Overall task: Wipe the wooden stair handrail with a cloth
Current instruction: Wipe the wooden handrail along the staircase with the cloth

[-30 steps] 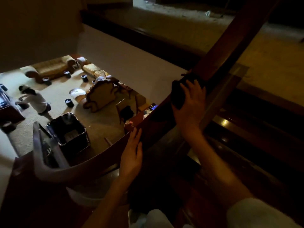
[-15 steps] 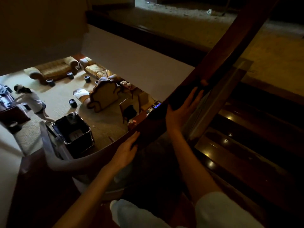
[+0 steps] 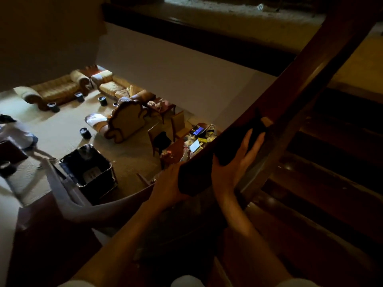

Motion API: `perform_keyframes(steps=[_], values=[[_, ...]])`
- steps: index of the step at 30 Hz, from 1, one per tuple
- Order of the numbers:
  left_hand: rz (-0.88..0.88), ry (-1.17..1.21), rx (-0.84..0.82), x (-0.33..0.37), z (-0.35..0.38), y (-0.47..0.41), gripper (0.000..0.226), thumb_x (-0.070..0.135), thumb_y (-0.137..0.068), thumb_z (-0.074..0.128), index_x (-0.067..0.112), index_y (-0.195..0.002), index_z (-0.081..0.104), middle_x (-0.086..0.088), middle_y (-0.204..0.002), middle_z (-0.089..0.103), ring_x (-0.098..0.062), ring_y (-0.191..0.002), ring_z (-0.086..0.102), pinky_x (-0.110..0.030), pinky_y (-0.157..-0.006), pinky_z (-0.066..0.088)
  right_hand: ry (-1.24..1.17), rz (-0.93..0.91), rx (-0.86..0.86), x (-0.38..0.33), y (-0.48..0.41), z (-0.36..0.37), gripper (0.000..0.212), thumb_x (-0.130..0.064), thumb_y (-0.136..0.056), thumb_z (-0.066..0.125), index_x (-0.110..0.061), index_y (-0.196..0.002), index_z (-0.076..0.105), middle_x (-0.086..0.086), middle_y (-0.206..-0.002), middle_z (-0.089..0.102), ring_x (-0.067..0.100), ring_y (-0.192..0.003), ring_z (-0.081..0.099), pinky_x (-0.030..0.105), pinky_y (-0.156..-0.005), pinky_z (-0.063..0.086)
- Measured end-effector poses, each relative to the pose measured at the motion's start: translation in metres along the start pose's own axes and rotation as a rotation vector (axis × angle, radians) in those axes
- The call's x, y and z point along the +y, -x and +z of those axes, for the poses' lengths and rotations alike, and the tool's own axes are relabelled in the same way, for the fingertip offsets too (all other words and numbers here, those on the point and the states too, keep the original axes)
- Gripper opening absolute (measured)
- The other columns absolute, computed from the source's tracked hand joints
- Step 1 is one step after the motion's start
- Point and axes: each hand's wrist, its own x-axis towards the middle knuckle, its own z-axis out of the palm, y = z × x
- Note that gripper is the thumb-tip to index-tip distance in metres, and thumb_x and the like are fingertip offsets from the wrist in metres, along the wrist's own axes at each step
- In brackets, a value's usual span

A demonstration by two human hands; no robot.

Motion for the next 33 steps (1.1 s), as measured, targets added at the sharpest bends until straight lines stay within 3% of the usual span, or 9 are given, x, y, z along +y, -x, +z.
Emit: perform_keyframes(steps=[4,6,9,12,15,21,27,30,33], values=[[0.082,0.042,0.102,-0.023,0.012,-0.007,0.095,0.032,-0.065,0.089,0.013,-0.143,0.039,-0.007,-0.142,0.048,-0.023,-0.130,0.046,-0.043,-0.108,0.039,0.276,-0.136,-0.082,0.004,0.019,0.005,0.091,-0.022,-0.076,0.076,-0.013,-0.153,0.028,0.013,-0.162,0.013,0.030,-0.151,0.004,0.052,-0.121,0.018],[0.179,0.077,0.155,-0.022,0.010,-0.008,0.086,0.035,-0.062,0.089,0.016,-0.137,0.049,-0.002,-0.134,0.057,-0.019,-0.125,0.052,-0.044,-0.101,0.046,0.423,-0.302,-0.232,-0.005,0.039,0.002,0.086,-0.028,-0.074,0.076,-0.009,-0.149,0.038,0.014,-0.159,0.026,0.032,-0.149,0.014,0.044,-0.122,0.002],[0.239,0.049,0.178,-0.026,0.010,-0.007,0.090,0.041,-0.057,0.088,0.017,-0.136,0.050,-0.003,-0.134,0.058,-0.021,-0.127,0.051,-0.048,-0.106,0.042,0.617,-0.439,-0.449,-0.015,0.038,-0.009,0.078,-0.036,-0.080,0.072,-0.009,-0.147,0.041,0.012,-0.155,0.035,0.029,-0.148,0.022,0.040,-0.121,0.000],[0.117,-0.018,0.138,-0.034,0.014,-0.012,0.108,0.050,-0.056,0.089,0.015,-0.144,0.036,-0.007,-0.145,0.044,-0.024,-0.136,0.040,-0.045,-0.114,0.031,0.816,-0.403,-0.444,-0.024,-0.023,-0.009,0.074,-0.044,-0.090,0.060,-0.013,-0.151,0.033,0.011,-0.159,0.028,0.026,-0.149,0.016,0.040,-0.123,0.001],[0.085,-0.021,0.108,-0.038,0.015,-0.018,0.110,0.051,-0.055,0.089,0.016,-0.143,0.033,-0.006,-0.144,0.041,-0.024,-0.135,0.039,-0.040,-0.108,0.035,0.906,-0.261,-0.400,-0.036,-0.066,-0.007,0.072,-0.047,-0.094,0.054,-0.012,-0.152,0.030,0.011,-0.161,0.023,0.025,-0.150,0.013,0.040,-0.123,0.004],[0.190,-0.061,0.199,-0.054,0.030,-0.023,0.103,0.055,-0.060,0.084,0.010,-0.141,0.037,-0.009,-0.142,0.045,-0.026,-0.133,0.041,-0.040,-0.105,0.037,0.852,-0.330,-0.375,-0.031,0.029,0.026,0.069,-0.044,-0.090,0.059,-0.012,-0.147,0.039,0.007,-0.155,0.035,0.023,-0.148,0.021,0.035,-0.120,0.006],[0.401,0.215,0.151,-0.098,0.019,-0.010,0.075,0.040,-0.067,0.084,0.017,-0.131,0.051,-0.004,-0.126,0.056,-0.021,-0.117,0.053,-0.039,-0.095,0.048,0.772,-0.303,-0.140,-0.016,0.091,0.055,0.072,-0.038,-0.080,0.072,-0.009,-0.142,0.047,0.011,-0.151,0.043,0.026,-0.144,0.031,0.037,-0.120,0.008],[0.345,0.223,0.125,-0.154,0.008,0.021,0.076,0.029,-0.070,0.085,0.018,-0.137,0.050,-0.004,-0.135,0.052,-0.019,-0.122,0.051,-0.037,-0.100,0.045,0.476,-0.246,-0.114,-0.019,0.179,0.074,0.088,-0.027,-0.074,0.072,-0.014,-0.152,0.032,0.008,-0.162,0.021,0.026,-0.150,0.014,0.047,-0.122,0.003],[0.363,0.060,0.047,-0.208,0.008,0.045,0.095,0.017,-0.069,0.086,0.012,-0.148,0.034,-0.011,-0.147,0.040,-0.026,-0.135,0.039,-0.042,-0.111,0.037,0.014,0.049,-0.099,-0.018,0.262,0.098,0.112,-0.009,-0.075,0.077,-0.035,-0.156,0.004,-0.008,-0.164,-0.011,0.019,-0.152,-0.004,0.062,-0.116,0.022]])
